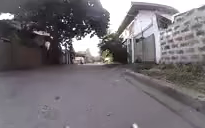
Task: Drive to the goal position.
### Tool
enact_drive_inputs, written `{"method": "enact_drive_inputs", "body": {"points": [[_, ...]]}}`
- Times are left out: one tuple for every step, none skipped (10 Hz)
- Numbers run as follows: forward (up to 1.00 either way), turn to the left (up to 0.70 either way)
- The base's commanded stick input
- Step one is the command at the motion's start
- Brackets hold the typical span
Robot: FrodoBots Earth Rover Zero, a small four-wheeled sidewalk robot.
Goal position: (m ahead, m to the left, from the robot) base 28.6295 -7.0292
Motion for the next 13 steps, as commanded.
{"method": "enact_drive_inputs", "body": {"points": [[1.0,0.0],[1.0,0.0],[1.0,0.0],[1.0,0.0],[1.0,0.0],[1.0,-0.02],[1.0,-0.18],[1.0,-0.39],[1.0,-0.14],[1.0,0.0],[1.0,0.0],[1.0,0.0],[1.0,0.0]]}}
